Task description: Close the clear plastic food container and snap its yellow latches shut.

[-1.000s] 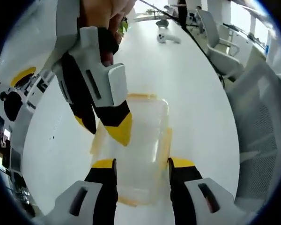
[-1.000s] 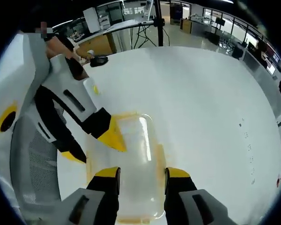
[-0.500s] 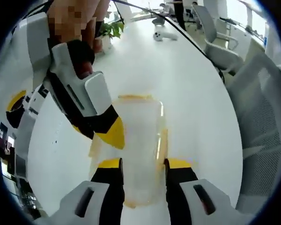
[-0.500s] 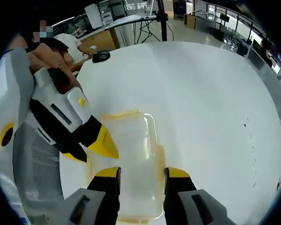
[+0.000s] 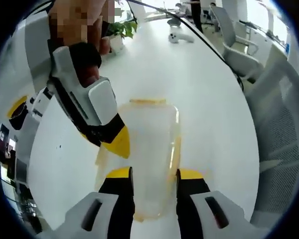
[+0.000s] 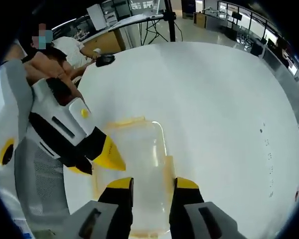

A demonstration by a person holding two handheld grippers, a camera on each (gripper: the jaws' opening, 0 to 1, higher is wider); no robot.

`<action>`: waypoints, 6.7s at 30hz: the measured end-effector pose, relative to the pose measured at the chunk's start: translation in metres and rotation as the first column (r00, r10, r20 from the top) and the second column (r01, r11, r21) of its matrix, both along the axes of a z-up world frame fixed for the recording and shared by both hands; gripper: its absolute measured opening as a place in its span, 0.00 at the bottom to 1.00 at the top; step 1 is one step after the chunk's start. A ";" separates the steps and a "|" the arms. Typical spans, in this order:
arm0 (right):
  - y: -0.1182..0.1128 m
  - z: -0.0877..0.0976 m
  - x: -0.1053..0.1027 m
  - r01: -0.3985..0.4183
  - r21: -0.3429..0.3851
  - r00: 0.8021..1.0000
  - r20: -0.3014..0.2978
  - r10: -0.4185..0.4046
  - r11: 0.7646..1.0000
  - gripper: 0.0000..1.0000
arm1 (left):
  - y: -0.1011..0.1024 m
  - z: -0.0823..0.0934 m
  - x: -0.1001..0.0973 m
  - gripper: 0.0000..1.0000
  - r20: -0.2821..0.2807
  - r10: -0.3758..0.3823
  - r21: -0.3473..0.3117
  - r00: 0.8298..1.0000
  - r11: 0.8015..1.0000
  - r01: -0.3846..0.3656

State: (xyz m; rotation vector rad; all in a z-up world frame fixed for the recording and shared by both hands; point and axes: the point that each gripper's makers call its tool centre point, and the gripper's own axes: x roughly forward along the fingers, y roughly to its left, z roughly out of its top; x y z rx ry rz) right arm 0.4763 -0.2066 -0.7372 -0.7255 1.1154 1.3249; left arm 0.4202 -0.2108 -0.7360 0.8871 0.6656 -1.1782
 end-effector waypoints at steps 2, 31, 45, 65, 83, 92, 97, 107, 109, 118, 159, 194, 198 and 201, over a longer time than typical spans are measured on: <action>-0.001 0.000 0.000 -0.010 -0.002 1.000 0.004 0.010 1.000 0.24 | 0.001 0.000 0.001 0.28 -0.002 0.000 -0.006 1.000 1.000 0.000; 0.000 0.001 0.002 0.003 0.014 1.000 0.012 -0.004 1.000 0.29 | 0.003 0.003 -0.001 0.31 -0.009 0.006 -0.012 1.000 1.000 -0.006; -0.008 0.008 -0.002 0.007 0.011 0.997 0.072 -0.008 1.000 0.35 | 0.000 0.004 -0.006 0.40 -0.045 -0.002 -0.017 0.999 1.000 0.001; -0.023 0.016 -0.020 -0.010 -0.002 0.997 0.074 0.011 1.000 0.47 | 0.006 0.009 -0.007 0.57 -0.102 -0.006 0.017 0.995 1.000 0.007; -0.042 0.016 -0.032 -0.060 -0.048 0.990 0.129 0.066 0.997 0.55 | 0.017 0.003 0.002 0.82 -0.074 -0.021 0.060 0.997 0.998 0.026; -0.042 0.012 -0.042 -0.088 -0.048 0.985 0.146 0.095 0.995 0.65 | 0.024 -0.004 0.012 0.90 -0.040 -0.025 0.092 0.999 0.995 0.029; -0.044 0.007 -0.046 -0.097 -0.056 0.982 0.159 0.105 0.994 0.67 | 0.026 -0.008 0.014 0.95 -0.028 -0.025 0.098 0.999 0.995 0.028; -0.051 0.001 -0.047 -0.093 -0.064 0.975 0.197 0.104 0.994 0.67 | 0.032 -0.017 0.017 0.95 -0.024 -0.020 0.121 1.000 0.992 0.023; -0.052 -0.001 -0.047 -0.090 -0.069 0.974 0.203 0.102 0.994 0.68 | 0.034 -0.019 0.016 0.96 -0.021 -0.026 0.130 0.999 0.991 0.028; -0.055 -0.006 -0.042 -0.067 -0.073 0.962 0.261 0.084 0.995 0.67 | 0.040 -0.023 0.023 0.95 -0.023 -0.019 0.146 1.000 0.989 0.022; -0.052 -0.011 -0.043 -0.064 -0.066 0.952 0.295 0.081 0.996 0.65 | 0.046 -0.040 0.033 0.84 -0.026 -0.041 0.211 0.999 0.976 0.046; -0.003 -0.011 -0.029 -0.085 -0.050 0.952 0.289 0.096 0.995 0.64 | 0.095 -0.040 0.046 0.85 -0.038 0.006 0.197 0.999 0.980 0.002; -0.002 -0.011 -0.025 -0.092 -0.053 0.952 0.290 0.103 0.994 0.64 | 0.095 -0.040 0.048 0.85 -0.037 0.013 0.190 0.999 0.982 -0.006; -0.002 -0.011 -0.023 -0.096 -0.060 0.950 0.293 0.110 0.994 0.64 | 0.096 -0.041 0.050 0.85 -0.033 0.011 0.190 0.999 0.982 -0.005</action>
